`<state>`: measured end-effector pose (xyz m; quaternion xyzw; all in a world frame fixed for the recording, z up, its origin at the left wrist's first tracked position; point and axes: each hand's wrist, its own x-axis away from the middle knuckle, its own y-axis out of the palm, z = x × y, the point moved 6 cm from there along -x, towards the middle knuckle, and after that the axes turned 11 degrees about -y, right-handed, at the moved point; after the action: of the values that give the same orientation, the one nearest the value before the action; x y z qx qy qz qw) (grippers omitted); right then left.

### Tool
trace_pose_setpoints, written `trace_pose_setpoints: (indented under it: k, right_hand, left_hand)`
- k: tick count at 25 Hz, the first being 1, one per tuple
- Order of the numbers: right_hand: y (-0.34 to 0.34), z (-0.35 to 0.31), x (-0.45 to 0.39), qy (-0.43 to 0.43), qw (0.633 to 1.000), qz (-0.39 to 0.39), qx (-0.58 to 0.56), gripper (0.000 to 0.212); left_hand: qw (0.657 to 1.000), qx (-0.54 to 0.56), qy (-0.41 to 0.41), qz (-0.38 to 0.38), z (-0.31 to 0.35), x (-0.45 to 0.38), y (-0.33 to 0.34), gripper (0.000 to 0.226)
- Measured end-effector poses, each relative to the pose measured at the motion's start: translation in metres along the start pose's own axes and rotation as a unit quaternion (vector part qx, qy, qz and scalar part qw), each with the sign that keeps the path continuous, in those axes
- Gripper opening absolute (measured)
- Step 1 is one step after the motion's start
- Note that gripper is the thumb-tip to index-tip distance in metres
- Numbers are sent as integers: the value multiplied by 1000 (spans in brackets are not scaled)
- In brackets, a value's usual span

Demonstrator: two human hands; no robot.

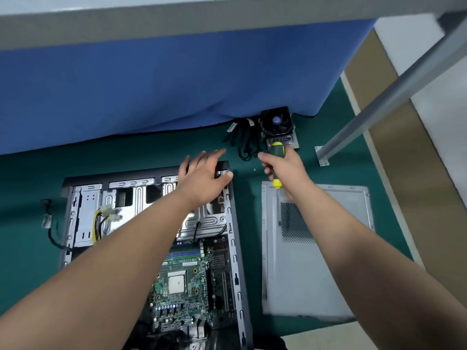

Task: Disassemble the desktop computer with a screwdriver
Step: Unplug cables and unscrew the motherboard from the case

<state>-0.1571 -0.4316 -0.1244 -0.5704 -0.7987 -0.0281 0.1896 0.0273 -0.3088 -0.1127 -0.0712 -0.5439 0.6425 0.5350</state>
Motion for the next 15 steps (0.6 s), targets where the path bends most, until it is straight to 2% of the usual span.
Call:
trace_pose_setpoints:
  k: [2,5,7,9,11,13,15]
  right_hand:
    - [6,-26,29,-6,988,-12,-151,25]
    - [20,-58,73,-41,956,-27,-290,23]
    - [35,-68,100,-52,941,-28,-332,22]
    - [52,-69,126,-52,941,-20,-333,19]
    - [64,-63,145,-53,959,-17,-279,18]
    - [67,-54,162,-73,992,-13,-101,20]
    - [68,-47,176,-80,995,-17,54,33]
  left_hand:
    - [995,98,30,15,8,24,-7,57]
    - [970,205,131,20,17,92,1,45]
    - [959,243,144,-37,8,132,17,37]
    - [960,242,135,-40,-13,154,28,23]
    - [966,228,121,-18,-36,163,30,13]
    - [975,194,109,8,-59,170,31,11]
    - [983,145,108,32,-79,175,33,9]
